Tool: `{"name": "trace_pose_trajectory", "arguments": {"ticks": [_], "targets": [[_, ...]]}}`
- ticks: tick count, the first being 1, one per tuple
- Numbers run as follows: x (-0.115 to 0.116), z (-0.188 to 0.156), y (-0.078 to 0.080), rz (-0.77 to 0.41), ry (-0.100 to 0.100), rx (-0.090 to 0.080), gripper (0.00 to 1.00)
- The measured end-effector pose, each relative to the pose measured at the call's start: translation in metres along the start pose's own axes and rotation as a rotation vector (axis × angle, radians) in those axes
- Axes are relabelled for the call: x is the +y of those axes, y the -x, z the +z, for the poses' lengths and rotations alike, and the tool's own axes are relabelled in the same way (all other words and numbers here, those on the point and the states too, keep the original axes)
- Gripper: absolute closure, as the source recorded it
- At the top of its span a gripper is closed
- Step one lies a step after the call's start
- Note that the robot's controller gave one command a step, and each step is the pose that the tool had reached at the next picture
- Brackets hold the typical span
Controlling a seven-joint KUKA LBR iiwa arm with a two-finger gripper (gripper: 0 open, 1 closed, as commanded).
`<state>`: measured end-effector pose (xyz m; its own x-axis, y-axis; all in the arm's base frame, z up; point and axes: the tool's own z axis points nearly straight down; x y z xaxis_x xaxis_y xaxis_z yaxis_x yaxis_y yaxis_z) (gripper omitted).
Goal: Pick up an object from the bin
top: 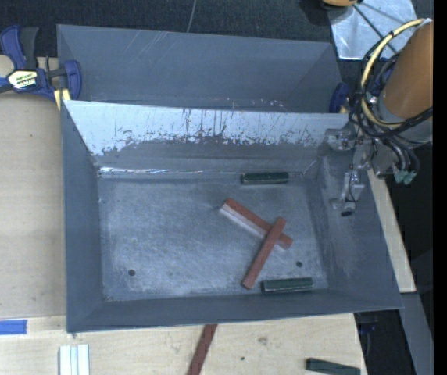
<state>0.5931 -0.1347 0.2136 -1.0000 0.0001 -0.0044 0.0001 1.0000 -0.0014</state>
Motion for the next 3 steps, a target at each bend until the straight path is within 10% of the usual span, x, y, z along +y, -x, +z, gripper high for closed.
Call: {"name": "trace_pose_trajectory", "arguments": {"ticks": [1, 3], "targets": [[0.037, 0.075, -0.022, -0.141, 0.0, -0.002, 0.0], [0.073, 0.099, -0.048, -0.263, 0.001, 0.0, 0.0]]}}
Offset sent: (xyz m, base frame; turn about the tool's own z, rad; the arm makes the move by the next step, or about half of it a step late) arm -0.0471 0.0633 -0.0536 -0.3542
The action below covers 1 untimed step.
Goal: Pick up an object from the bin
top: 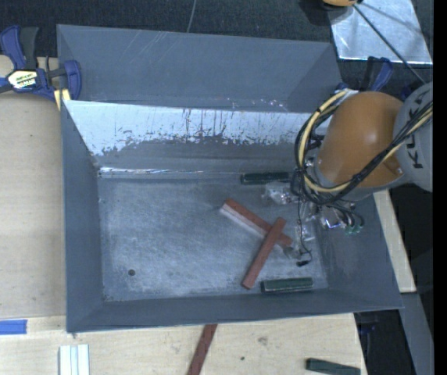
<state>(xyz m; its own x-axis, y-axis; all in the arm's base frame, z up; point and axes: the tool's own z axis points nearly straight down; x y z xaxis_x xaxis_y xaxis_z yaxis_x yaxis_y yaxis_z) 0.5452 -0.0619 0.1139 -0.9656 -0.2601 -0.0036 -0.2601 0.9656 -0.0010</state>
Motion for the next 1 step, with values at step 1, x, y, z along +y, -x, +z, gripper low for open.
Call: {"name": "trace_pose_trajectory", "arguments": {"ticks": [1], "targets": [[0.0333, 0.0377, -0.0301, -0.32, 0.0, 0.0, 0.0]]}}
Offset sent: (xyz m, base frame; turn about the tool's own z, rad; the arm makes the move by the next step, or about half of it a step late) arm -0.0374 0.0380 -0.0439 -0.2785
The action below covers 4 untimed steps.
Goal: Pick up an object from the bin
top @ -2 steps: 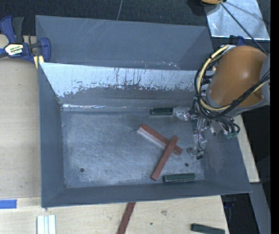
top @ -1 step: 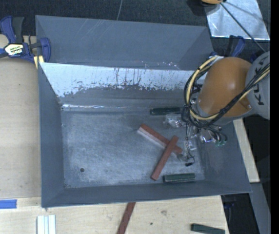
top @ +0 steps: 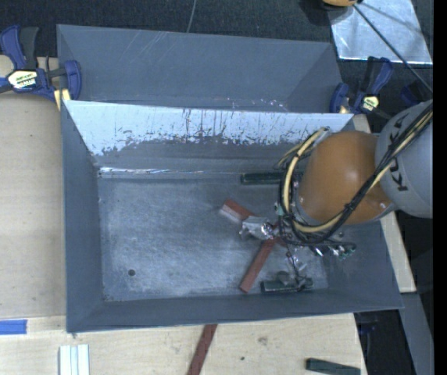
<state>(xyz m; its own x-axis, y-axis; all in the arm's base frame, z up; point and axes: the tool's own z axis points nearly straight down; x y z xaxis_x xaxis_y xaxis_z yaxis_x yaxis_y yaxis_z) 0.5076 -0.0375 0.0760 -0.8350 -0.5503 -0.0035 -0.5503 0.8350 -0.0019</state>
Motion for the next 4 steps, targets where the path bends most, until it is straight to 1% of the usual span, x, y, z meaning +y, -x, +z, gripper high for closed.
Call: {"name": "trace_pose_trajectory", "arguments": {"ticks": [1, 3, 4], "targets": [[0.01, 0.005, 0.009, 0.041, -0.001, -0.002, 1.0], [0.01, 0.002, 0.009, 0.041, 0.0, -0.001, 1.0], [0.012, -0.01, 0.007, 0.041, 0.005, 0.006, 1.0]]}}
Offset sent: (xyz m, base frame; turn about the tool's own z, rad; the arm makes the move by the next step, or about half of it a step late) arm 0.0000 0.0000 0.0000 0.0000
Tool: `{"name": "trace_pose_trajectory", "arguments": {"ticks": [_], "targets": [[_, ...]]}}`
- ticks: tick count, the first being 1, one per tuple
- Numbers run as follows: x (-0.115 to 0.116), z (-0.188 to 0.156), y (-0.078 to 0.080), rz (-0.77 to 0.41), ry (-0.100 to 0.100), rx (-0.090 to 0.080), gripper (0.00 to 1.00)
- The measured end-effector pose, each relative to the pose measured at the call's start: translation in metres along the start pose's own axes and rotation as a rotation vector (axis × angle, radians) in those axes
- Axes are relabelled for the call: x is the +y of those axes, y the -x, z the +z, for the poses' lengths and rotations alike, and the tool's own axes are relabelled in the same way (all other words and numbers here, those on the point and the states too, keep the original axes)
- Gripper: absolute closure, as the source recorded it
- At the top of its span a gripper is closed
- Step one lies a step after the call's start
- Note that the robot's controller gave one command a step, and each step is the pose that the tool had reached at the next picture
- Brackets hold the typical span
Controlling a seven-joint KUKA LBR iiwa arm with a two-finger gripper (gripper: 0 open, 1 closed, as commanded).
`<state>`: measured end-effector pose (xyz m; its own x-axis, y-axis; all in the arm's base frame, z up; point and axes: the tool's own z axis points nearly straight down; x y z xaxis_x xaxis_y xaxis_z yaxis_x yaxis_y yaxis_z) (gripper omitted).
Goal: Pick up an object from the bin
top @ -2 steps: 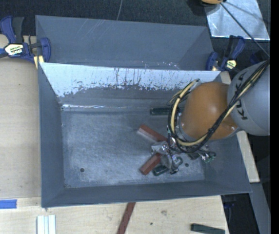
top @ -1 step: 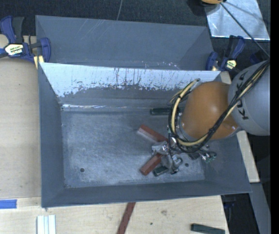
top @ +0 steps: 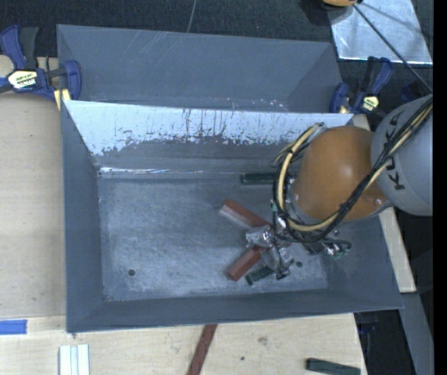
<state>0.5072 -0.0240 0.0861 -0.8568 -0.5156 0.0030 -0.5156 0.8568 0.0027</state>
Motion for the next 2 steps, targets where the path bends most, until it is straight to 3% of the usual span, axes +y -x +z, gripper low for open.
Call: {"name": "trace_pose_trajectory", "arguments": {"ticks": [2], "targets": [[-0.001, -0.049, 0.001, 0.002, -0.003, -0.005, 1.0]]}}
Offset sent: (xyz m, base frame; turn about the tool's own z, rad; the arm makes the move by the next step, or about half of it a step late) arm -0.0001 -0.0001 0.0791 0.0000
